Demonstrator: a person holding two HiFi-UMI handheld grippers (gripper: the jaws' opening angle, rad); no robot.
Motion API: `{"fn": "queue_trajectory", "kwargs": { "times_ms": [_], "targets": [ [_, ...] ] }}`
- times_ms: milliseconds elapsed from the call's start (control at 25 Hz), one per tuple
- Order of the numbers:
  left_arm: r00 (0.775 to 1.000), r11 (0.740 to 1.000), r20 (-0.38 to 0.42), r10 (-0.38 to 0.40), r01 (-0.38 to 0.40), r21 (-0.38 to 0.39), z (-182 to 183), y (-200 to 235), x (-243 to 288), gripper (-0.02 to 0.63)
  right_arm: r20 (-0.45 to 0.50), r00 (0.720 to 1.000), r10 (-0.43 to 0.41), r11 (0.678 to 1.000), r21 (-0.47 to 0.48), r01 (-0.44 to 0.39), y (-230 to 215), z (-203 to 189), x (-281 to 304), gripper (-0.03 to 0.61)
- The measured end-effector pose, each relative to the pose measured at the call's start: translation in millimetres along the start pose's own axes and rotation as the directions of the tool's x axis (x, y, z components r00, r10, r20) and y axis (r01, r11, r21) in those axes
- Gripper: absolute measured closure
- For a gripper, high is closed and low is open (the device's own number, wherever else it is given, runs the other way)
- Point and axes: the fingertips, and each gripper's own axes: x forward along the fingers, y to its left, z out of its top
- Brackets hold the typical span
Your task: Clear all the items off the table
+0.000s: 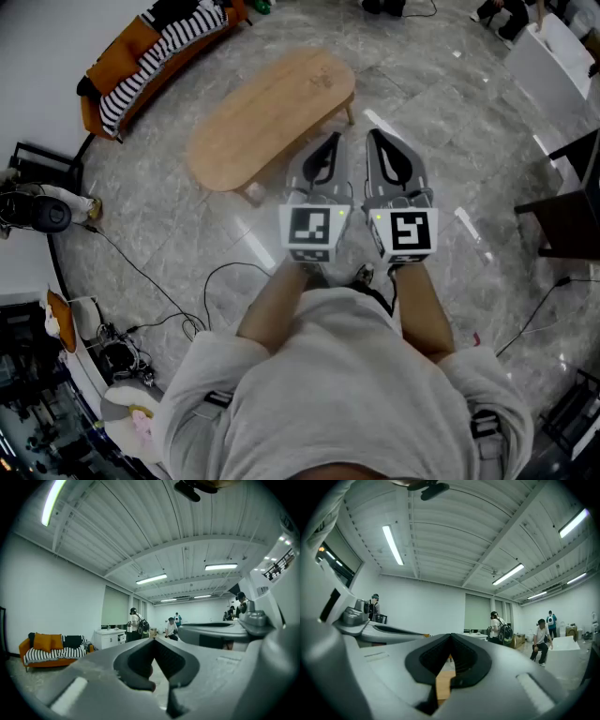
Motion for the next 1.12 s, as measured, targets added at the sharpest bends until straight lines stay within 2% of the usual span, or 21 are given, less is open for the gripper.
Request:
{"fn": "queue_trajectory", "kwargs": {
  "times_ms": [280,760,920,1120],
  "targets": [
    [1.000,1.000,-0.008,0.002,-0.002,0.002,-3.4,-15.3,0.4,0.594,-0.019,1.000,-0.013,0.999,0.029,0.013,-13.1,-10.1,-13.7,0.572],
    [0.997,0.998,-0.050,0.063,-0.063,0.002,-27.6,-38.9,5.4,0.594,0.001,1.000,0.025,0.996,0.083,-0.025,-42.5,-29.0,-27.1,0.572],
    [0.995,0.996,-0.062,0.084,-0.084,-0.008,-35.0,-36.4,10.1,0.594,-0.012,0.999,0.047,0.995,0.088,-0.046,-45.3,-36.3,-24.0,0.572],
    [0.995,0.997,-0.072,0.063,-0.066,-0.036,-48.4,-22.4,34.2,0.594,-0.037,0.999,0.016,0.996,0.085,-0.013,-55.1,-47.5,-7.6,0.572]
  ]
}}
